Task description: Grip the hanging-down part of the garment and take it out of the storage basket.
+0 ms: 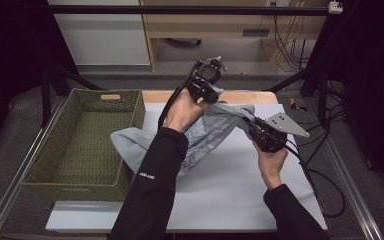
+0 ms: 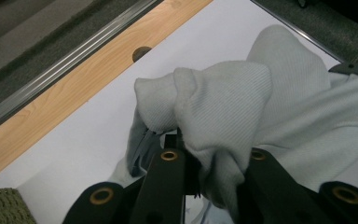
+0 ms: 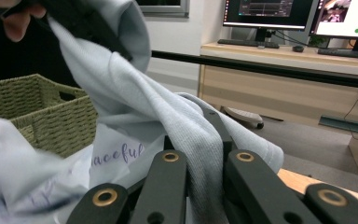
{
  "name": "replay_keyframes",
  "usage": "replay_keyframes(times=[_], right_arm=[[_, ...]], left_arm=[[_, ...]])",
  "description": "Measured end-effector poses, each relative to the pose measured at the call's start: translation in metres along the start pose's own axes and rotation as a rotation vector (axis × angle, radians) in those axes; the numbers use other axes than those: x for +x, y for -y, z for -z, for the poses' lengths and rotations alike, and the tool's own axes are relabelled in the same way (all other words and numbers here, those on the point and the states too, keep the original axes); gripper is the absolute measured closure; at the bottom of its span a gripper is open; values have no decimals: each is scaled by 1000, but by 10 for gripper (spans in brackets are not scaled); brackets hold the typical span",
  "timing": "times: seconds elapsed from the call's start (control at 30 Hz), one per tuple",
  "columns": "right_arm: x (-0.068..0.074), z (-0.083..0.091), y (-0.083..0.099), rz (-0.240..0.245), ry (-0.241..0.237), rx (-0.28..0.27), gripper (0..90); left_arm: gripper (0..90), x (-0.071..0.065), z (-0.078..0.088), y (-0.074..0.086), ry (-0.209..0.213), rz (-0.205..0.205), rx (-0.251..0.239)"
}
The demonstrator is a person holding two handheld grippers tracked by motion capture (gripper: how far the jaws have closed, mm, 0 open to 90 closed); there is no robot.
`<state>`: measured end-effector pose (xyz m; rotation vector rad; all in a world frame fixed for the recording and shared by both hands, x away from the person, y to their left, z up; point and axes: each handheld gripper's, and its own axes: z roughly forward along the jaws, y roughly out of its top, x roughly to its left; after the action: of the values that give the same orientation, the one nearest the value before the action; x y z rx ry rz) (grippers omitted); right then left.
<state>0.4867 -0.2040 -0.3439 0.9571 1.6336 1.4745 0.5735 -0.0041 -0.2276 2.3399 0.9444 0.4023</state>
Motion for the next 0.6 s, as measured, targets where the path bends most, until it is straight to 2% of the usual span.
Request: replay_keyframes(times=[0.07, 0.2, 0.27, 0.33, 0.37, 0.4, 0.47, 0.57, 0.6], right_arm=[[-2, 1, -1, 2, -7, -2, 883], [-5, 1, -3, 11, 9, -9, 883], [-5, 2, -3, -3, -9, 7, 881], [-3, 1, 0, -4, -52, 12, 859], [-2, 1, 2, -13, -66, 22, 817], [1, 0, 5, -29, -79, 11, 738], [4, 1, 12, -26, -102, 21, 627], [7, 5, 22, -17, -164, 6, 407], [8, 8, 24, -41, -190, 22, 353]], left_arm=[[827, -1, 0, 0, 1, -3, 1], [828, -2, 0, -1, 4, -12, 0], [828, -3, 0, -1, 3, -12, 2], [828, -1, 0, -1, -9, -5, 5], [828, -1, 0, 0, -16, -2, 5], [828, 0, 0, 1, -22, 0, 7], [828, 2, 0, 3, -23, 1, 3], [828, 5, 2, 6, -30, 4, 7], [828, 6, 1, 7, -29, 13, 1]])
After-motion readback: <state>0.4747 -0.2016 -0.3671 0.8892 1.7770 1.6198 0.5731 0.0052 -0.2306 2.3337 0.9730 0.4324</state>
